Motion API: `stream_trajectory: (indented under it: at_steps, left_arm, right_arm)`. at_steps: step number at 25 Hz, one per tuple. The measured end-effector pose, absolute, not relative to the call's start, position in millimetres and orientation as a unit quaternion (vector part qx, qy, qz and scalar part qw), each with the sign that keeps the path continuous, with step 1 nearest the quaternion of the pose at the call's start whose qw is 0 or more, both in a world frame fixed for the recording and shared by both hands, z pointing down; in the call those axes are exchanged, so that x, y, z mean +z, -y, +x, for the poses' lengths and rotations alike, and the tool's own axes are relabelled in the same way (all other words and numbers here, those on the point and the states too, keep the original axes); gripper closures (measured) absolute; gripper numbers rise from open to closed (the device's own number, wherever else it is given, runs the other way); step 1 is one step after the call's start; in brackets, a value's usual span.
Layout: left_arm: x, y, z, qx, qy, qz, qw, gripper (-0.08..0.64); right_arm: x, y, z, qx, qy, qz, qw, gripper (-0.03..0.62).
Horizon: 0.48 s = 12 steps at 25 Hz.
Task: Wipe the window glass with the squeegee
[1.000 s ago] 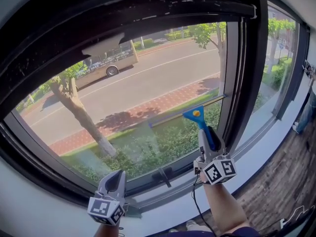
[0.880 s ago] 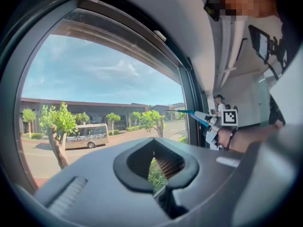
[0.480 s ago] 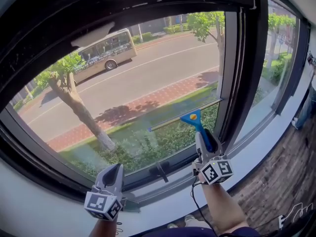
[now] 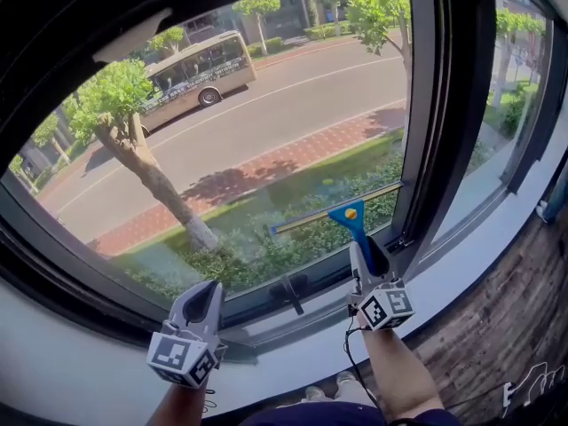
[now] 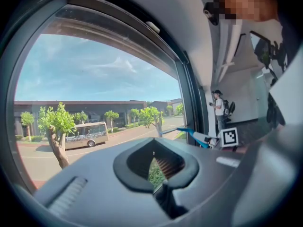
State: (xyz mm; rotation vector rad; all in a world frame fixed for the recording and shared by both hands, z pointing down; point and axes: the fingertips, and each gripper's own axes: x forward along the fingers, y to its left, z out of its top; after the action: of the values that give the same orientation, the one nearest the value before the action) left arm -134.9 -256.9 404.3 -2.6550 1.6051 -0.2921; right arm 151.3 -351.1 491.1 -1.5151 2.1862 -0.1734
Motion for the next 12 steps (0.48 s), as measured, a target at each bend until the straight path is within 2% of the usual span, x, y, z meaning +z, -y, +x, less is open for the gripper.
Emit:
stream_trajectory:
  at_steps: [4, 12]
  left_arm:
    - [402.2, 250.5, -135.7, -0.104, -0.521, -0.847, 0.013, 0.557]
    - [393.4, 257.7, -147.6, -0.109, -0.530, -0.841, 0.003, 0.557]
  right_arm:
    - [521.3, 349.8, 147.5, -0.091, -0.800, -0.546, 0.232, 0.443]
    - [510.3, 353.1, 149.6, -0.080, -0.807, -0.544, 0.214, 0.443]
